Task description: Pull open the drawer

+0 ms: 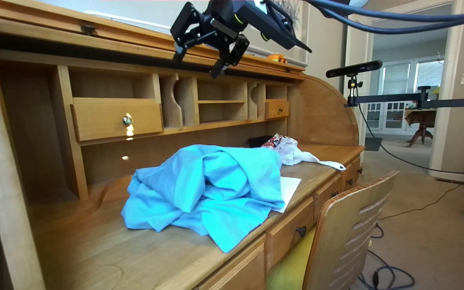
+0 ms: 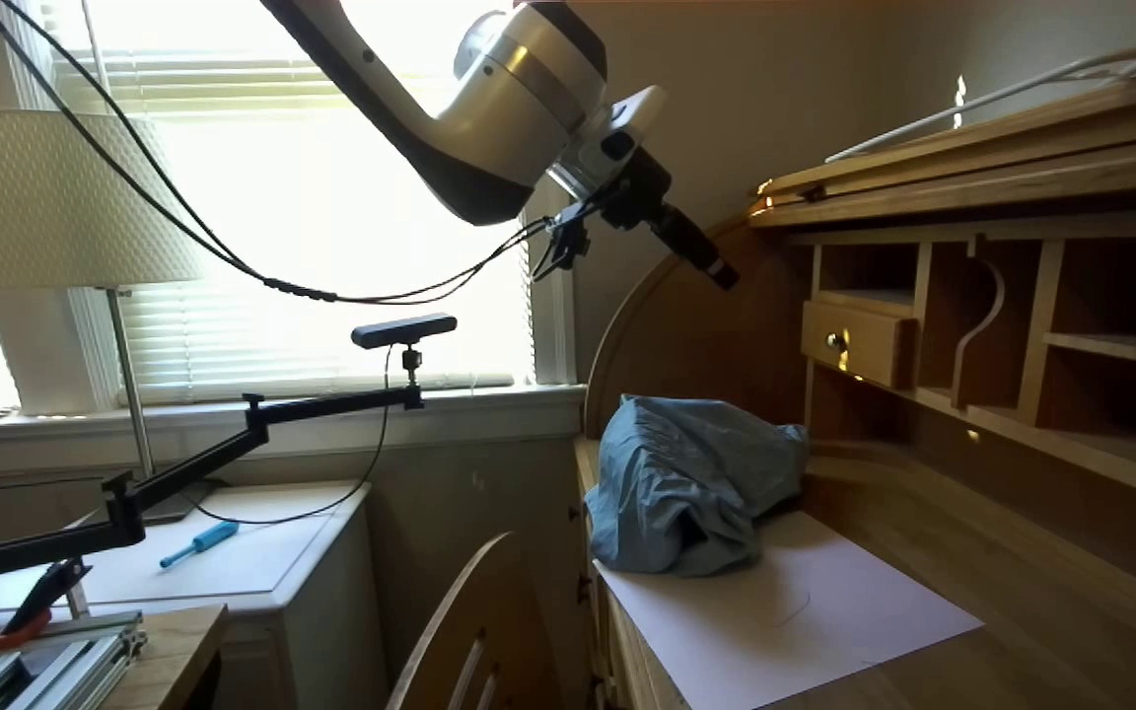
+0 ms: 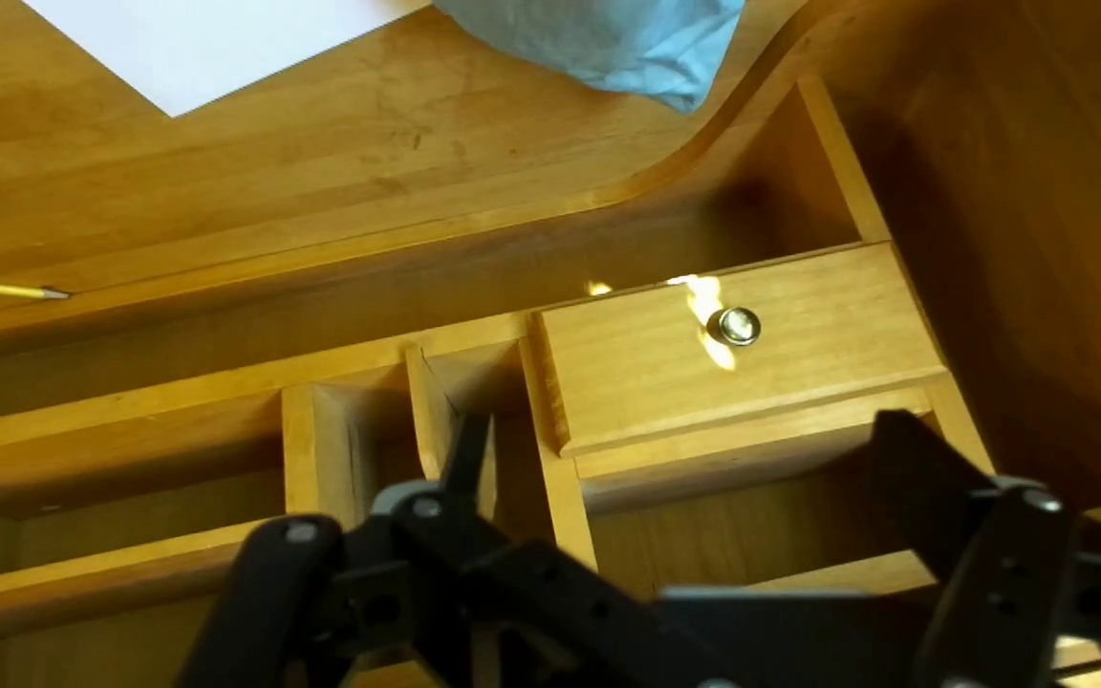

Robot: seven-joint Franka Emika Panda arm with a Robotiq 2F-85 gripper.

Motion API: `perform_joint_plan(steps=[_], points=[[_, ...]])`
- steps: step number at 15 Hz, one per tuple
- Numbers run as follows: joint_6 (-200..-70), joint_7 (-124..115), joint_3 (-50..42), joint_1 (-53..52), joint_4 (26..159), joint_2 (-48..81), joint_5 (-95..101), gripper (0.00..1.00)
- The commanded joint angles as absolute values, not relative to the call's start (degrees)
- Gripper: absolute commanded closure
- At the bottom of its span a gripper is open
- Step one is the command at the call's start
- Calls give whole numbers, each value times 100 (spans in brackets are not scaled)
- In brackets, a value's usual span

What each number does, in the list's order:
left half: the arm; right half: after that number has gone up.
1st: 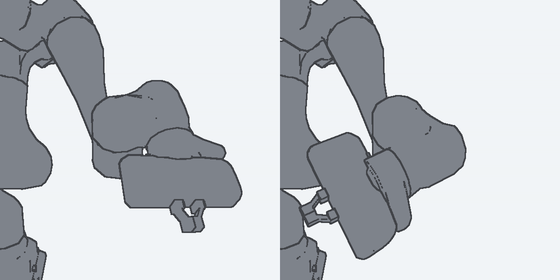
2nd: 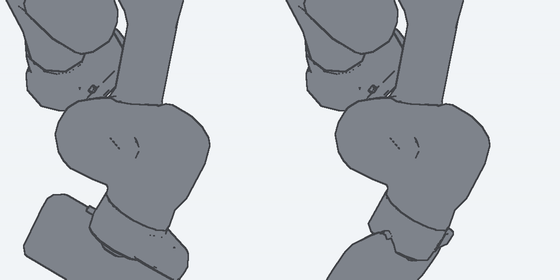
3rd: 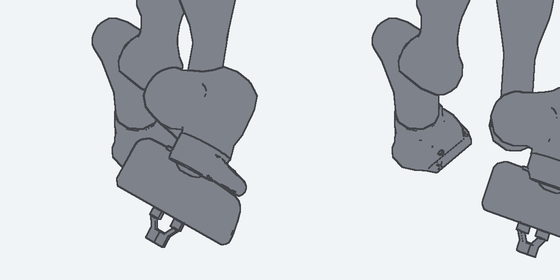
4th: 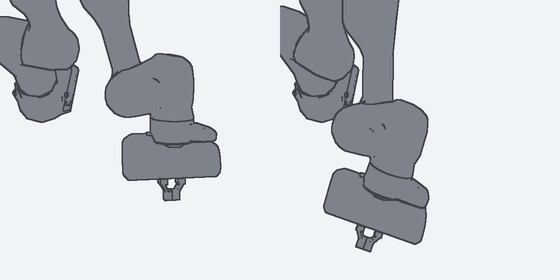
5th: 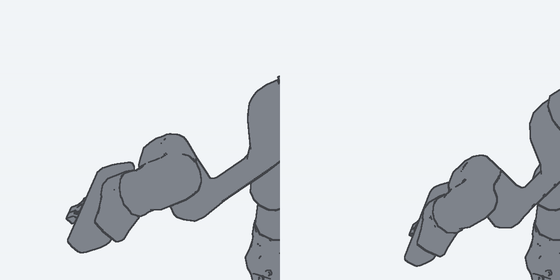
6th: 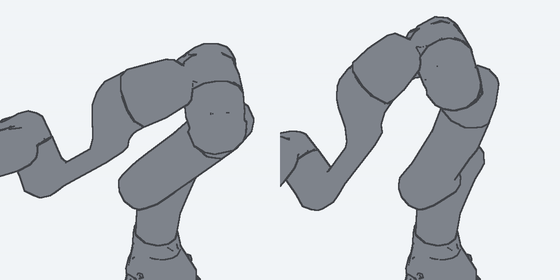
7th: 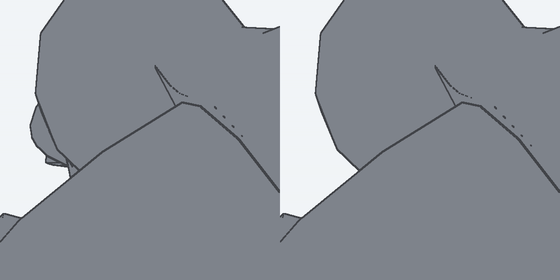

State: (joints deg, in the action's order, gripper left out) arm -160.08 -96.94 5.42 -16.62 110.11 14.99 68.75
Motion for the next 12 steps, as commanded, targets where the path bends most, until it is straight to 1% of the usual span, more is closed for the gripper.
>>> perform_joint_plan(steps=[1,6,12], points=[[-16008,-9694,542,-1662,11011,1499,6875,0],[-16044,-9762,516,-1699,10712,1816,6998,0],[-16022,-9755,409,-1777,9757,2614,7270,0]])
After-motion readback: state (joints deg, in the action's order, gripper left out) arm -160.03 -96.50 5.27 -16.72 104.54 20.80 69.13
